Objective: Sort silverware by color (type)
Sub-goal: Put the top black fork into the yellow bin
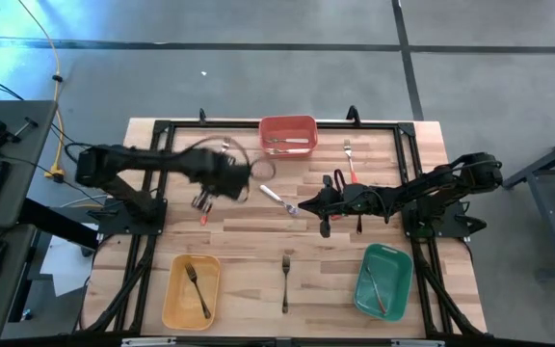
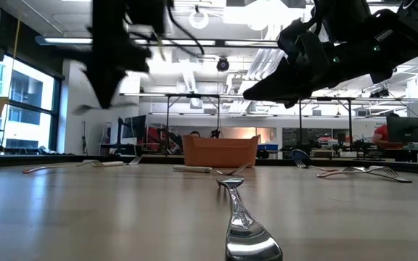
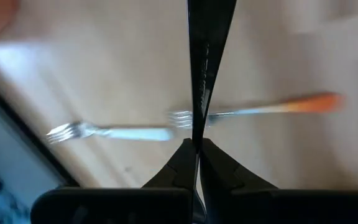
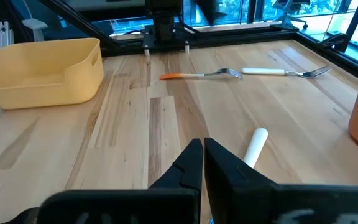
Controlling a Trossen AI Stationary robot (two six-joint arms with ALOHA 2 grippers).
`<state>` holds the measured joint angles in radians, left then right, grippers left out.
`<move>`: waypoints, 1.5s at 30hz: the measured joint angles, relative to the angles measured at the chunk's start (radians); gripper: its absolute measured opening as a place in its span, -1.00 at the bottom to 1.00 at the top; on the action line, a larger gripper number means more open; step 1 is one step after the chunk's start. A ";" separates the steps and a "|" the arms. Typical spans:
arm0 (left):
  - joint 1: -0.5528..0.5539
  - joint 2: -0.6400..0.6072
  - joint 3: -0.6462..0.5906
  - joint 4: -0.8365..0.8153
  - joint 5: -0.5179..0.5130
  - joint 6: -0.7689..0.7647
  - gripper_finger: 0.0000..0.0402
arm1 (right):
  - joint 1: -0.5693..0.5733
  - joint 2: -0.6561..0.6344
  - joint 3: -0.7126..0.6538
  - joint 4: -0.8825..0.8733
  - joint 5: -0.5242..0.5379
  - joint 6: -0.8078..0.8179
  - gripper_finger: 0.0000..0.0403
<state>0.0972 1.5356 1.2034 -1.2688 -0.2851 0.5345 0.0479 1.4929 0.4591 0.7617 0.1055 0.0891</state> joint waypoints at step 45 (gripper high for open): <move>-1.092 0.324 0.141 0.137 0.050 -0.481 -1.00 | 0.070 0.000 0.000 0.108 0.095 -0.019 -1.00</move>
<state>-0.9948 1.8595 1.3441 -1.1314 -0.2349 0.0536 0.1177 1.4933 0.4591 0.8696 0.2008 0.0704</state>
